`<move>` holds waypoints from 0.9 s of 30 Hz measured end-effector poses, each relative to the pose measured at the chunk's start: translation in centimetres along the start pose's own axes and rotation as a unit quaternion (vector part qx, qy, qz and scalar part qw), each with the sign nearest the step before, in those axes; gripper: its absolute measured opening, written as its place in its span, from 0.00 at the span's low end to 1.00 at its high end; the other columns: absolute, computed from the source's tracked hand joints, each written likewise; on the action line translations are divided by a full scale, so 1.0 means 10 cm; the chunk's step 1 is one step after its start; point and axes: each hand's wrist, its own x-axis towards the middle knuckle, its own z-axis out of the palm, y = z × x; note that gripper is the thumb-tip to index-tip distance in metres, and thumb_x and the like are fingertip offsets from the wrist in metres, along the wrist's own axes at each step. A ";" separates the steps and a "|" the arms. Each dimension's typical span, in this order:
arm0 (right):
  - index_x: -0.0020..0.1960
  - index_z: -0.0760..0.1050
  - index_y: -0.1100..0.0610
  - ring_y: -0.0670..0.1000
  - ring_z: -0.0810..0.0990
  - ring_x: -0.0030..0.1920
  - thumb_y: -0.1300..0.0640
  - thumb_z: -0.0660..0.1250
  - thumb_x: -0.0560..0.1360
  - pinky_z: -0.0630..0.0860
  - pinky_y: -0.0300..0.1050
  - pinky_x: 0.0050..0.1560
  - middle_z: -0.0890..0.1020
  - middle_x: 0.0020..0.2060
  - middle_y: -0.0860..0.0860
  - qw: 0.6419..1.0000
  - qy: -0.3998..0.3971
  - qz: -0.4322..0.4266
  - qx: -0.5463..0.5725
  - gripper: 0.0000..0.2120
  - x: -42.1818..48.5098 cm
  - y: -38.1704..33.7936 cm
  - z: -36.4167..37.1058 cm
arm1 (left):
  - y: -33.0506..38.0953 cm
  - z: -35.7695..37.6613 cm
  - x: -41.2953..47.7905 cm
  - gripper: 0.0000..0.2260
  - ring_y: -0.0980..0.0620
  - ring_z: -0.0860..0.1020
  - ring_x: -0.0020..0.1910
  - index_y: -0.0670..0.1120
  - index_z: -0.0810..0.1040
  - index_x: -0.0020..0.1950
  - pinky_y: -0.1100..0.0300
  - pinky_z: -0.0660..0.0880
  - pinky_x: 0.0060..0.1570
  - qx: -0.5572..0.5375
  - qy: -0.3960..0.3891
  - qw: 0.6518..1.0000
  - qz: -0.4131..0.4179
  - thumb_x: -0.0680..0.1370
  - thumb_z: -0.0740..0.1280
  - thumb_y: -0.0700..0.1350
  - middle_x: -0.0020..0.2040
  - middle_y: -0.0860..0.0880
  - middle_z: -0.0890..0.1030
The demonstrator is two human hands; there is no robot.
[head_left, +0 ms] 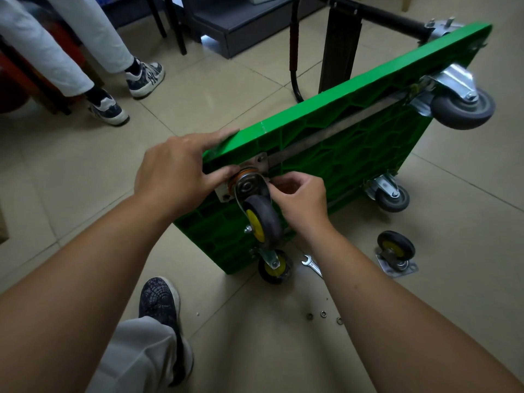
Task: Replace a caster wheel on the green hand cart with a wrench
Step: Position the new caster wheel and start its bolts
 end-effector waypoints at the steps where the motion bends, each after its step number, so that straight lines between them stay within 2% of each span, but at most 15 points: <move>1: 0.43 0.84 0.55 0.43 0.84 0.38 0.54 0.78 0.70 0.79 0.35 0.39 0.85 0.36 0.47 0.999 0.001 -0.025 -0.028 0.06 0.01 0.00 -0.01 | 0.00 0.00 0.00 0.28 0.41 0.81 0.55 0.69 0.66 0.76 0.51 0.74 0.46 0.001 0.000 1.000 0.000 0.77 0.71 0.62 0.62 0.48 0.84; 3: 0.43 0.84 0.55 0.43 0.83 0.38 0.54 0.78 0.71 0.78 0.35 0.39 0.84 0.36 0.46 0.993 0.006 -0.075 -0.092 0.06 0.02 0.02 -0.03 | 0.00 0.00 0.00 0.28 0.41 0.80 0.55 0.69 0.66 0.76 0.51 0.73 0.46 0.001 0.000 1.000 0.000 0.77 0.71 0.62 0.62 0.47 0.84; 7: 0.41 0.79 0.57 0.48 0.80 0.39 0.59 0.77 0.69 0.77 0.43 0.41 0.82 0.36 0.48 0.968 0.038 -0.183 -0.167 0.07 0.02 0.07 0.00 | 0.00 0.00 0.00 0.28 0.41 0.81 0.53 0.69 0.67 0.75 0.54 0.68 0.43 0.000 0.001 1.000 0.002 0.77 0.71 0.62 0.60 0.48 0.84; 10: 0.40 0.77 0.57 0.49 0.79 0.39 0.61 0.76 0.69 0.75 0.41 0.41 0.81 0.37 0.49 0.954 0.052 -0.230 -0.184 0.08 0.01 0.12 0.01 | 0.00 0.00 0.00 0.28 0.41 0.80 0.54 0.69 0.67 0.76 0.55 0.68 0.43 -0.001 0.000 1.000 0.004 0.77 0.71 0.62 0.61 0.47 0.84; 13: 0.42 0.78 0.57 0.46 0.78 0.39 0.62 0.76 0.70 0.75 0.37 0.41 0.81 0.37 0.49 0.963 0.030 -0.213 -0.161 0.06 0.00 0.14 -0.01 | 0.00 0.00 0.00 0.28 0.41 0.80 0.54 0.69 0.66 0.76 0.55 0.68 0.43 -0.002 -0.003 1.000 0.002 0.77 0.70 0.62 0.61 0.47 0.84; 18: 0.44 0.79 0.56 0.46 0.78 0.39 0.60 0.75 0.72 0.76 0.40 0.42 0.80 0.37 0.47 0.970 0.024 -0.197 -0.139 0.06 -0.03 0.20 -0.05 | 0.00 0.00 0.00 0.28 0.40 0.80 0.53 0.69 0.66 0.76 0.55 0.67 0.43 0.003 -0.004 1.000 0.005 0.77 0.70 0.62 0.60 0.47 0.84; 22: 0.52 0.78 0.52 0.44 0.80 0.40 0.56 0.76 0.73 0.75 0.35 0.40 0.81 0.38 0.46 0.980 0.010 -0.144 -0.137 0.11 -0.11 0.38 -0.12 | 0.01 0.00 -0.01 0.28 0.40 0.80 0.54 0.69 0.67 0.76 0.54 0.67 0.43 0.006 0.010 1.000 0.008 0.77 0.70 0.61 0.61 0.49 0.84; 25: 0.50 0.78 0.52 0.44 0.80 0.38 0.55 0.76 0.73 0.75 0.35 0.38 0.81 0.35 0.45 0.984 -0.002 -0.104 -0.144 0.09 -0.20 0.65 -0.17 | 0.01 0.02 -0.03 0.28 0.41 0.81 0.55 0.67 0.67 0.76 0.54 0.68 0.43 0.012 0.013 1.000 0.016 0.77 0.70 0.61 0.62 0.50 0.83; 27: 0.47 0.79 0.53 0.44 0.78 0.35 0.56 0.77 0.72 0.74 0.32 0.36 0.80 0.34 0.46 0.990 -0.009 -0.044 -0.135 0.07 -0.27 0.90 -0.21 | 0.02 0.02 -0.05 0.28 0.41 0.81 0.55 0.66 0.67 0.77 0.54 0.70 0.43 0.012 0.018 1.000 0.021 0.77 0.70 0.60 0.61 0.50 0.84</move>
